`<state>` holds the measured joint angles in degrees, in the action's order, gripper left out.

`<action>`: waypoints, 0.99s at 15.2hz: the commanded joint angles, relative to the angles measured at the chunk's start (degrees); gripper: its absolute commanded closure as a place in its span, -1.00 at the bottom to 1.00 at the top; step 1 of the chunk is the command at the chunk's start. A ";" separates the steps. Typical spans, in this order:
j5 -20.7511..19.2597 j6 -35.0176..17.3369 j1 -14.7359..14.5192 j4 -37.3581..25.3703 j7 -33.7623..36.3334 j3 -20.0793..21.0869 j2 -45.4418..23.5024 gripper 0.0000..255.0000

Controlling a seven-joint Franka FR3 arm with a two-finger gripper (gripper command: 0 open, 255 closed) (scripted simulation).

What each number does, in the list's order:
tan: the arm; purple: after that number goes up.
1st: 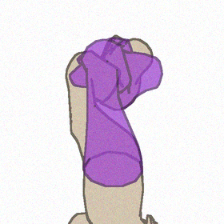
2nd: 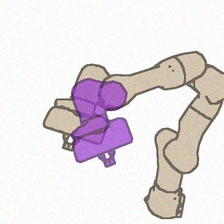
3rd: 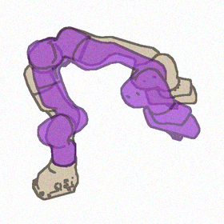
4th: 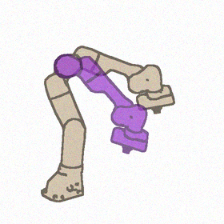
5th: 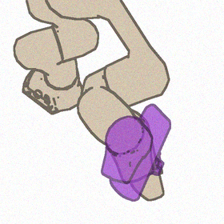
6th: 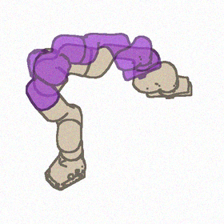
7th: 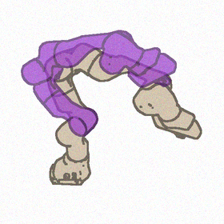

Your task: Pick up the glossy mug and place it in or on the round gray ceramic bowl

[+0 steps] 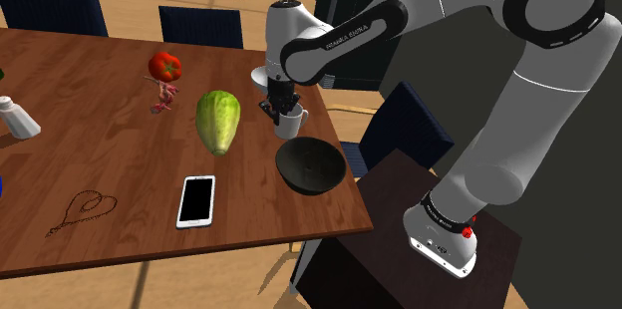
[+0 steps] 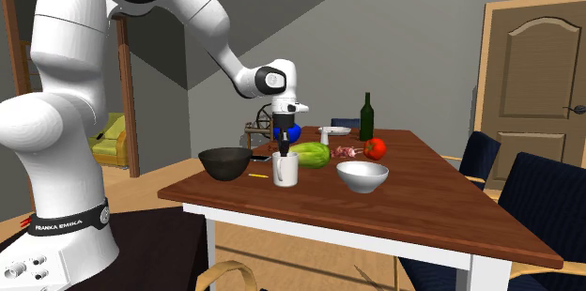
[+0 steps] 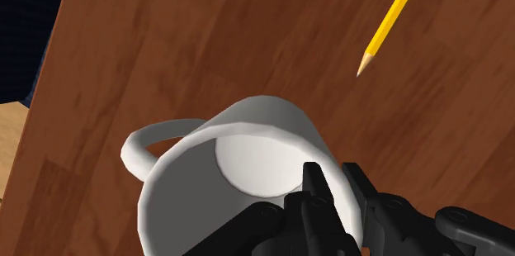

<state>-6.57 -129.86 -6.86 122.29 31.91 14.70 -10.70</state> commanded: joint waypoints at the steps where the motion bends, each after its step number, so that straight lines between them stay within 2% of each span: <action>1: 0.00 0.00 0.00 0.00 0.00 0.00 0.00 1.00; 15: 2.40 9.86 0.34 -4.36 -1.93 0.42 5.79 1.00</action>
<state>-4.30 -120.71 -6.58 118.29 30.18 15.15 -5.27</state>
